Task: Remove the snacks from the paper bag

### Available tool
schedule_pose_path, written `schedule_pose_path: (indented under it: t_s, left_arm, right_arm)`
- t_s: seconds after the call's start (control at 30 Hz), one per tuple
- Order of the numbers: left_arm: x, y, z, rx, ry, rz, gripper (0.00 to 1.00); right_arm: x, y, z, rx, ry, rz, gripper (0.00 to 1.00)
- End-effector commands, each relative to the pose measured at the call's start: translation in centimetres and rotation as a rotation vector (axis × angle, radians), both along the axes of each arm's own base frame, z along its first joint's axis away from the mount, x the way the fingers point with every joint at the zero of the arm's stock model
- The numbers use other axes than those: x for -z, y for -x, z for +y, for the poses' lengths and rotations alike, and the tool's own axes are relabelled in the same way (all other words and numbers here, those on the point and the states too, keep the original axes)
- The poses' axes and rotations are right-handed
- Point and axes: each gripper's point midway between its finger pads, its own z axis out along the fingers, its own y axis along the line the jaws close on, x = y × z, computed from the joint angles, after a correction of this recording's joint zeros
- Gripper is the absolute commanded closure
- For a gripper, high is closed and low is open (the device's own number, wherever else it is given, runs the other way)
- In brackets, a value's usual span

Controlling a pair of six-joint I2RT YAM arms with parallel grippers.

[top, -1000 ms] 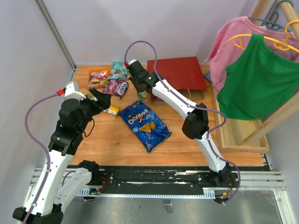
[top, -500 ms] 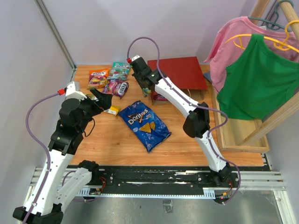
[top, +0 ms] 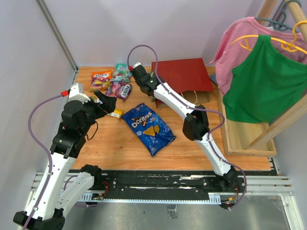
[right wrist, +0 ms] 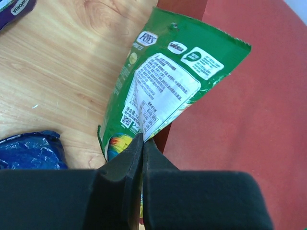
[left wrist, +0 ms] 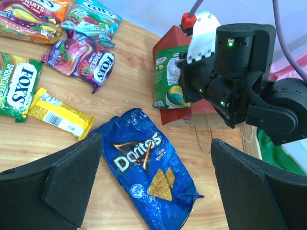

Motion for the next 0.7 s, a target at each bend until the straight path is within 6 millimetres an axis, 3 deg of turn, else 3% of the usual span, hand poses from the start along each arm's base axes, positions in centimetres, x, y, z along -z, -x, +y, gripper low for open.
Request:
schedule_pose_path:
  t_s: [0.0, 0.13, 0.37, 0.4, 0.47, 0.53, 0.6, 0.67]
  left_arm:
    - [-1.1, -0.1, -0.1, 0.008, 0.004, -0.039, 0.00]
    - [-1.2, 0.0, 0.3, -0.005, -0.003, -0.043, 0.00]
    - [-1.1, 0.1, -0.7, 0.045, 0.017, -0.039, 0.00]
    - [-1.1, 0.1, -0.7, 0.043, 0.016, -0.038, 0.00]
    - [-1.2, 0.2, -0.6, 0.042, 0.015, -0.038, 0.00]
    - [-1.4, 0.4, -0.5, 0.039, 0.011, -0.039, 0.00]
    - [-1.6, 0.6, -0.2, 0.028, 0.007, -0.040, 0.00]
    - [-1.7, 0.7, 0.0, 0.019, 0.004, -0.040, 0.00]
  right_arm:
    - [-1.5, -0.4, 1.4, -0.005, 0.026, -0.084, 0.97]
    - [-0.1, 0.1, 2.5, -0.026, -0.016, -0.047, 0.92]
    - [-0.1, 1.3, 6.5, -0.096, -0.212, 0.016, 0.84]
    - [-0.1, 1.5, 7.0, -0.106, -0.240, 0.026, 0.76]
    - [-0.8, 1.8, 7.8, -0.124, -0.298, 0.037, 0.42]
    - [-2.3, 2.1, 8.5, -0.140, -0.351, 0.032, 0.19]
    - [-4.0, 2.4, 8.6, -0.149, -0.391, 0.013, 0.07]
    - [-6.3, 2.8, 8.4, -0.159, -0.434, -0.007, 0.01]
